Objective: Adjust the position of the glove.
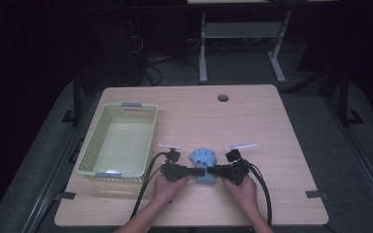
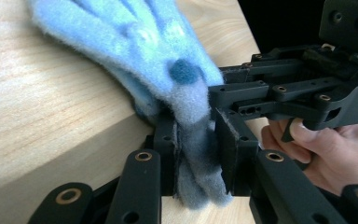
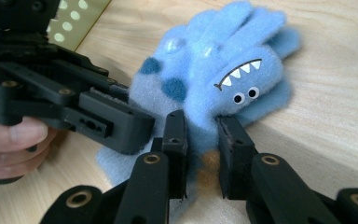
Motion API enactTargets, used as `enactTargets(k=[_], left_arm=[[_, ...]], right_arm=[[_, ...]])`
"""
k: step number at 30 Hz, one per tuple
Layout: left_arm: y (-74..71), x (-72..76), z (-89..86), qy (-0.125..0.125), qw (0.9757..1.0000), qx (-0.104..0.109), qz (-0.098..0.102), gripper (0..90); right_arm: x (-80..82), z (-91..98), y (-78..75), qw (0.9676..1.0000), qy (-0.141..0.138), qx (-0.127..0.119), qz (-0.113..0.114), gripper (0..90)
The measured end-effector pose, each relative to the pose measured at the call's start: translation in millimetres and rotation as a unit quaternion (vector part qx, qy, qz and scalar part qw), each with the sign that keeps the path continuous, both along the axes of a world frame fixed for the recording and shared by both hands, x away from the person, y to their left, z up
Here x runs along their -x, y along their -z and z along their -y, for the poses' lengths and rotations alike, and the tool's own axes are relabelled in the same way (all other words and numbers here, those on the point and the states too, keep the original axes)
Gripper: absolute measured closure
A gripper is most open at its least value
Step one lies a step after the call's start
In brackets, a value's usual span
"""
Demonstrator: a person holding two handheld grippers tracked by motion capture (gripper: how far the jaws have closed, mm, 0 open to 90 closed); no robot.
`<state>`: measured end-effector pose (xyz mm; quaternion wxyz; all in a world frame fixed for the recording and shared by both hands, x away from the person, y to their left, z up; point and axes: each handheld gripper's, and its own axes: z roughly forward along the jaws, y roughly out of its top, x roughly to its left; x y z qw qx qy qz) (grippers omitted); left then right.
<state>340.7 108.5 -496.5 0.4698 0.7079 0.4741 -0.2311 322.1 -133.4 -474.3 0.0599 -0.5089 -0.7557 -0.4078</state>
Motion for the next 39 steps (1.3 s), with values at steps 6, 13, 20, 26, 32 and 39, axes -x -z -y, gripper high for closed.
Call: enactTargets(k=[6,13,20,26,32,39], left_arm=[[-1.0,-1.0,-0.1,0.004,1.0,-0.001,0.003,72.7],[-5.8,-2.0,2.2,0.005,0.9999,-0.007,0.012,72.8],[-8.9,-1.6,3.1,0.016,0.9998,-0.007,0.013,73.1],[-12.3,-2.8,4.4,0.018,0.9997,-0.005,0.015,73.4],[-12.9,-2.5,6.3,0.018,0.9996,-0.012,0.02,73.5],[-12.4,-0.6,8.1,0.022,0.9988,-0.034,0.028,73.8]], right_arm=[[-0.3,0.5,-2.5,1.0,-0.004,-0.001,0.001,77.1],[0.3,2.8,-6.4,1.0,-0.004,-0.002,0.001,78.1],[4.0,4.5,-11.8,1.0,-0.005,-0.004,0.006,78.5],[5.2,6.6,-15.1,0.9999,-0.004,-0.008,0.008,78.8],[5.1,7.6,-15.7,0.9999,-0.002,-0.011,0.01,78.8],[3.1,7.6,-10.2,1.0,-0.001,-0.001,-0.007,72.0]])
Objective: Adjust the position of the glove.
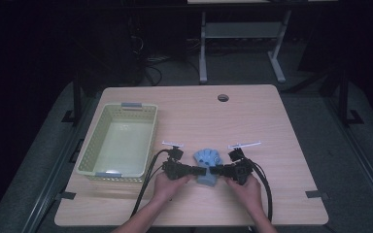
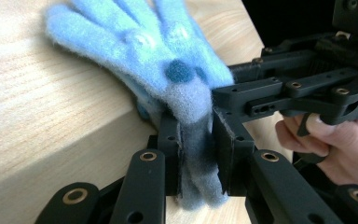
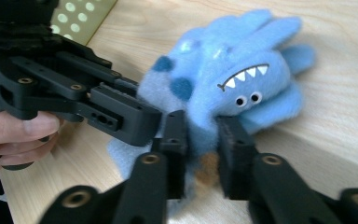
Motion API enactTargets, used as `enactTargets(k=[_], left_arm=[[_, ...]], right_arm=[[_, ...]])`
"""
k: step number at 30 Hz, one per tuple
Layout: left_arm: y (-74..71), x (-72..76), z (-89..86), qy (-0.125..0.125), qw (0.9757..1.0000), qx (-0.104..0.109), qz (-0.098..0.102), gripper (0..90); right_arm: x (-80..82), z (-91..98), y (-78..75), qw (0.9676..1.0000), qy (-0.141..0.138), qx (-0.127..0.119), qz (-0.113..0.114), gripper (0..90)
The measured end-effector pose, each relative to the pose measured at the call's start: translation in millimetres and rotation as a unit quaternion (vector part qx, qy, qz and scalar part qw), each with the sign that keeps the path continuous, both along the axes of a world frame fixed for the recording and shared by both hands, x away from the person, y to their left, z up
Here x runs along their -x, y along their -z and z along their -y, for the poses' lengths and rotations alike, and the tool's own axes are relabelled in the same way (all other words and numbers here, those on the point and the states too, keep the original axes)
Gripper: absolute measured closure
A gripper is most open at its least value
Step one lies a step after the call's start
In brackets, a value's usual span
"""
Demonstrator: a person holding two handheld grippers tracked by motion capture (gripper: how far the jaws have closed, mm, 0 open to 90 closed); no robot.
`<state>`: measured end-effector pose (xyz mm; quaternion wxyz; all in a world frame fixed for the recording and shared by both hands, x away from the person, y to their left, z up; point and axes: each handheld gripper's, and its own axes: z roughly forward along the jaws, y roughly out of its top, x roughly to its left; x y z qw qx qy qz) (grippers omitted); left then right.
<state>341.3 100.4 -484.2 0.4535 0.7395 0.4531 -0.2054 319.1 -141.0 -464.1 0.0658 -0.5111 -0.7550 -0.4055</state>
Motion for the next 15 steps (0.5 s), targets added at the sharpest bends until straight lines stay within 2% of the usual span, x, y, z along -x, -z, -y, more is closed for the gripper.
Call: enactTargets(k=[1,4,9,13,15], left_arm=[[-0.1,0.2,-0.1,0.001,1.0,-0.003,-0.001,73.8],[-0.3,1.1,1.0,-0.002,1.0,-0.007,0.001,73.9],[0.8,2.0,1.4,-0.005,1.0,-0.006,0.003,73.6],[0.8,2.2,1.5,-0.007,0.9999,-0.007,0.002,73.4],[1.1,2.4,1.7,-0.008,0.9999,-0.007,0.002,73.1]], right_arm=[[0.1,1.3,0.8,1.0,0.004,0.002,-0.008,66.7],[0.8,3.8,1.8,0.9998,0.007,-0.004,-0.016,63.7],[1.8,10.5,2.4,0.9989,0.013,-0.016,-0.042,54.6],[1.1,9.9,6.0,0.9981,0.011,-0.029,-0.054,55.2],[0.1,9.2,7.4,0.9984,0.008,-0.029,-0.048,57.1]])
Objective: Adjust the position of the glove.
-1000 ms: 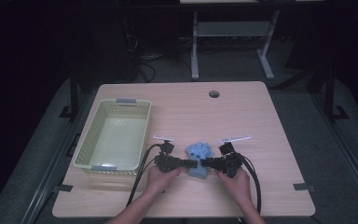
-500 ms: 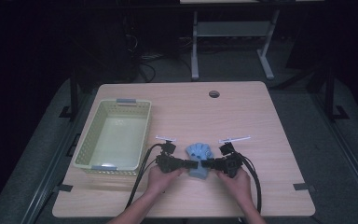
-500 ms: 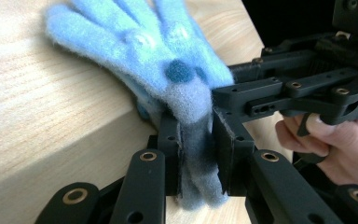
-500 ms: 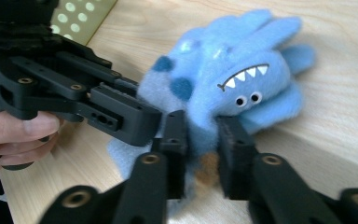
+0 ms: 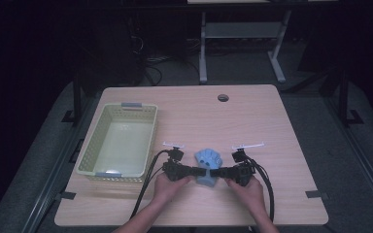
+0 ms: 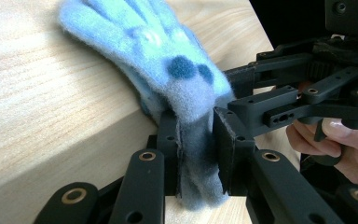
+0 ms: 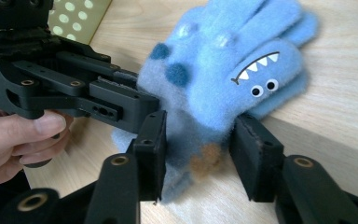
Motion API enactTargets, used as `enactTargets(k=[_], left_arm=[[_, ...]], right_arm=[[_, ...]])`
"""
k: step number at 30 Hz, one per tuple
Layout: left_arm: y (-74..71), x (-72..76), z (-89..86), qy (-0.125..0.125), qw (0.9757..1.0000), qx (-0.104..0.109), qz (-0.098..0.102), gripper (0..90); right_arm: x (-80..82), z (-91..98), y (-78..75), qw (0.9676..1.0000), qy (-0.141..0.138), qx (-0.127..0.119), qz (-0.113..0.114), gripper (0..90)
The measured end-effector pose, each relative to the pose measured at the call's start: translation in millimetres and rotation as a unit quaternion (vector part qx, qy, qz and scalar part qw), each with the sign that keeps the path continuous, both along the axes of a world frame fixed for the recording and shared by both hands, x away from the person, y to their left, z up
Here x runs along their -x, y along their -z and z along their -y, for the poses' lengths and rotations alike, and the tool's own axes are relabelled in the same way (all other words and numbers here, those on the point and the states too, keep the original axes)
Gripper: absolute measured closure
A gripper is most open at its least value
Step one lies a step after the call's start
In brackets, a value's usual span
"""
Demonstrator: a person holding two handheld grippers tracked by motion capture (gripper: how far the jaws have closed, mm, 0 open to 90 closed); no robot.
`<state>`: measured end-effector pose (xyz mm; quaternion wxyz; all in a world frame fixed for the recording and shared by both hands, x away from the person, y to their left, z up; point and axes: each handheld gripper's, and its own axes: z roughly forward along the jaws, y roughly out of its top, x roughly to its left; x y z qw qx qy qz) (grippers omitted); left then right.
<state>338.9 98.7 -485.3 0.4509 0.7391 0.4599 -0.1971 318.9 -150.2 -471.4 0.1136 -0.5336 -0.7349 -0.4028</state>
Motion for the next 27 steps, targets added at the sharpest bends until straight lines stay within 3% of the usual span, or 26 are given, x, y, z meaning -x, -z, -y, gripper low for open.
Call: enactTargets(k=[6,8,10,14,27], left_arm=[[3.4,-1.7,-2.4,0.0,0.9999,0.01,-0.011,72.3],[4.4,-2.4,-3.0,-0.002,0.9998,0.016,-0.014,73.5],[4.9,-3.0,-3.4,-0.002,0.9997,0.021,-0.016,74.4],[4.0,-4.3,-4.7,0.002,0.9995,0.026,-0.017,74.7],[-10.4,-5.0,-4.8,0.003,0.9993,0.036,0.004,74.7]], right_arm=[[-1.7,-5.4,4.4,0.9998,-0.008,-0.019,-0.008,65.7],[-4.6,-3.8,7.1,0.9991,-0.013,-0.036,-0.019,70.1],[-4.9,-3.2,6.8,0.999,-0.015,-0.041,-0.012,73.1],[-6.0,-3.5,2.2,0.9991,-0.025,-0.036,0.0,76.3],[-4.0,-1.7,-12.2,0.999,-0.019,-0.036,0.019,77.2]])
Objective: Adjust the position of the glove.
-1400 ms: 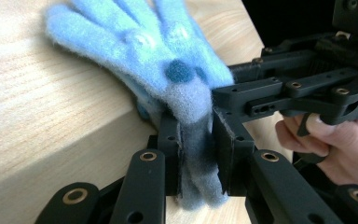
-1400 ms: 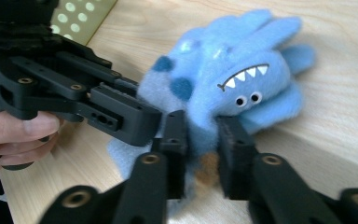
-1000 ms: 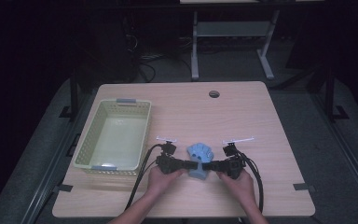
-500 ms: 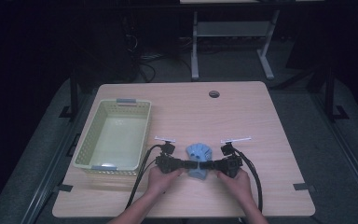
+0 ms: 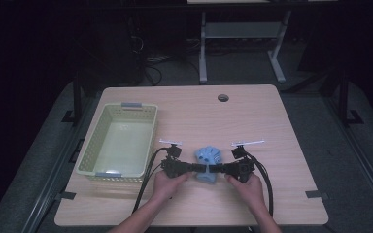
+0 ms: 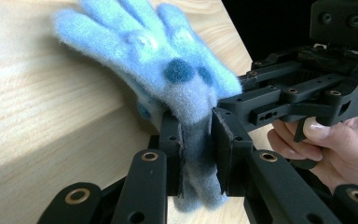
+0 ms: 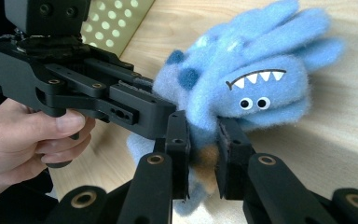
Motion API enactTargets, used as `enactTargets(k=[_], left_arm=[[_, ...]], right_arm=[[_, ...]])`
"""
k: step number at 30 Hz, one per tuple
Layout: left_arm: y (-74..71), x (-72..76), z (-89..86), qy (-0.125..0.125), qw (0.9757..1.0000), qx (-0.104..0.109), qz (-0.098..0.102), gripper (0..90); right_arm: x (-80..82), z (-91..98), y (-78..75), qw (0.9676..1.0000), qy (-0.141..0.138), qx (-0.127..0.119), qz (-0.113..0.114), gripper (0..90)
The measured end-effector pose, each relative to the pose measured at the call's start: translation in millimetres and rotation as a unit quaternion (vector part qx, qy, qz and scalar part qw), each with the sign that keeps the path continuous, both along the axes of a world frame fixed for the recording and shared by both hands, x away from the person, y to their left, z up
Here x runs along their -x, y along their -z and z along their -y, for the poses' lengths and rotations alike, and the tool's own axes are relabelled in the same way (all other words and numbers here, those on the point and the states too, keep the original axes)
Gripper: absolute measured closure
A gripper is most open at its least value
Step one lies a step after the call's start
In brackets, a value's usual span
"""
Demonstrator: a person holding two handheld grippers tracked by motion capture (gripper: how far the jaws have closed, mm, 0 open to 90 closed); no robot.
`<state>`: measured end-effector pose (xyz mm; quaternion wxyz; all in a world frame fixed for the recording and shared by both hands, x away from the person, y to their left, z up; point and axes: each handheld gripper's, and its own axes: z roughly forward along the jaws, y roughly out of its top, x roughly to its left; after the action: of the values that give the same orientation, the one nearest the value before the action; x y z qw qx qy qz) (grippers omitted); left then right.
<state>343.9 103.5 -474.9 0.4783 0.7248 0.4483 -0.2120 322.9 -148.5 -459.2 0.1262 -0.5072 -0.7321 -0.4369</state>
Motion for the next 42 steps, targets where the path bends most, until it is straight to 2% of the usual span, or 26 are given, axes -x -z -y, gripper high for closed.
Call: enactTargets(k=[4,8,13,14,21,27,30,42], left_arm=[[-9.3,-0.4,-1.0,0.001,0.9999,0.003,0.011,74.6],[-22.2,-1.4,-1.8,0.004,0.9997,0.004,0.022,74.5],[-34.8,-3.9,-4.0,0.005,0.9994,0.008,0.033,74.6],[-36.9,-4.3,-4.8,0.006,0.9993,0.01,0.035,74.6],[-48.9,-4.8,-11.5,-0.001,0.9992,0.011,0.04,74.5],[-54.5,-8.1,-19.5,-0.006,0.9992,0.018,0.037,74.6],[-57.5,-9.1,-23.4,-0.006,0.9991,0.014,0.039,74.5],[-64.8,-11.8,-39.8,-0.017,0.9989,0.021,0.039,74.4]], right_arm=[[0.7,-0.4,-7.2,0.9999,0.005,0.001,0.013,77.2],[2.3,-2.1,-21.3,0.9994,0.004,0.006,0.033,77.2],[1.7,-3.4,-33.8,0.999,0.007,0.002,0.044,77.3],[1.3,-3.6,-35.6,0.9986,0.006,0.0,0.052,77.3],[-2.7,-10.1,-49.6,0.9982,-0.002,0.006,0.06,77.3],[-9.7,-19.2,-61.0,0.9984,-0.011,0.011,0.055,77.3],[-11.3,-22.7,-63.1,0.9985,-0.013,0.013,0.052,77.3],[-18.0,-38.6,-73.6,0.9975,-0.024,0.02,0.064,77.3]])
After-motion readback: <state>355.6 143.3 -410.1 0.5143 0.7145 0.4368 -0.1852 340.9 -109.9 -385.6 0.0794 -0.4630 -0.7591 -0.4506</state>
